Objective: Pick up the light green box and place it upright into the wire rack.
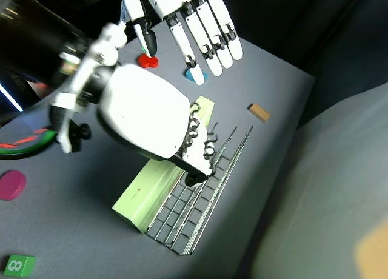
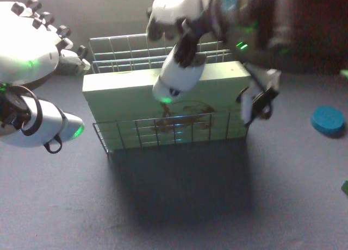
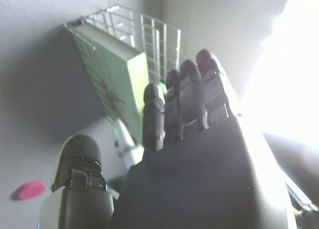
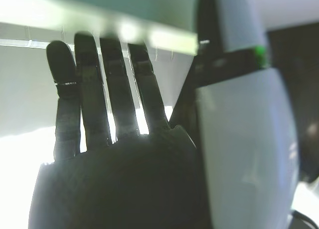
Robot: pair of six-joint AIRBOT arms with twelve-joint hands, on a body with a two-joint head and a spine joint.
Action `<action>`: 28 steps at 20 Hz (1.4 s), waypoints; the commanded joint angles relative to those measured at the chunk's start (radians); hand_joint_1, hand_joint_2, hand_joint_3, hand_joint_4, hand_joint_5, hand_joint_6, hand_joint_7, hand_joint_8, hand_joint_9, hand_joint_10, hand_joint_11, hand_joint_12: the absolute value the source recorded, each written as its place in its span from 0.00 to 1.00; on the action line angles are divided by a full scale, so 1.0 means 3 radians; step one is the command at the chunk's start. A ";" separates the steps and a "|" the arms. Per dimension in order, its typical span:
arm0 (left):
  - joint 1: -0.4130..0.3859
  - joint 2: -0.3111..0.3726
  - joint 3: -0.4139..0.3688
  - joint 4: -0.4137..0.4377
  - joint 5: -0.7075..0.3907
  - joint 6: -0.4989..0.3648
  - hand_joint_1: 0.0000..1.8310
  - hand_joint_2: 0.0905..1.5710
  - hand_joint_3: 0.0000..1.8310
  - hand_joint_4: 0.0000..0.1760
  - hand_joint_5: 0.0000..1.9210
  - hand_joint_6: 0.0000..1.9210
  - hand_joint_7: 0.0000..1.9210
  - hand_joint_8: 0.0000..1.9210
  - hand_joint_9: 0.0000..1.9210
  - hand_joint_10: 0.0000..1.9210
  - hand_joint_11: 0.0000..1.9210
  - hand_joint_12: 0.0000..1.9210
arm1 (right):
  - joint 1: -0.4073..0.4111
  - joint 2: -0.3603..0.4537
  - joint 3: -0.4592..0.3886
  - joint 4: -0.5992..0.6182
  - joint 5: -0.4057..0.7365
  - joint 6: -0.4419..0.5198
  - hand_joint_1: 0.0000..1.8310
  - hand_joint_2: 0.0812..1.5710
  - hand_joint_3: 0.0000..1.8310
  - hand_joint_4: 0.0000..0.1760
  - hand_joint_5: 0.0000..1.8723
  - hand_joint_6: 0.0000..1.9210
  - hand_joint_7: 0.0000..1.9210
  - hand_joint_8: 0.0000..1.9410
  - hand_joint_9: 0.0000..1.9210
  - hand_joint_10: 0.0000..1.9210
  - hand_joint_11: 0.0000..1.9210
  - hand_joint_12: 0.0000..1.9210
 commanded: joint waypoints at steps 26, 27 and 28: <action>-0.0028 -0.0309 -0.0136 0.0337 -0.0012 -0.0260 0.35 0.81 0.00 0.00 0.64 1.00 0.68 1.00 0.72 1.00 0.74 1.00 | -0.0317 0.1673 -0.1257 -0.0634 0.1345 -0.0487 0.41 0.85 0.01 0.00 0.61 1.00 0.72 1.00 0.81 1.00 0.94 1.00; -0.0023 -0.0308 -0.0136 0.0337 -0.0012 -0.0261 0.38 0.81 0.00 0.00 0.65 1.00 0.69 1.00 0.74 1.00 0.77 1.00 | -0.0324 0.1696 -0.1256 -0.0678 0.1421 -0.0466 0.42 0.85 0.00 0.00 0.62 1.00 0.72 1.00 0.81 1.00 0.94 1.00; -0.0022 -0.0308 -0.0139 0.0337 -0.0013 -0.0261 0.39 0.81 0.00 0.00 0.65 1.00 0.69 1.00 0.74 1.00 0.78 1.00 | -0.0331 0.1721 -0.1256 -0.0691 0.1508 -0.0466 0.43 0.85 0.00 0.00 0.61 1.00 0.72 1.00 0.81 1.00 0.94 1.00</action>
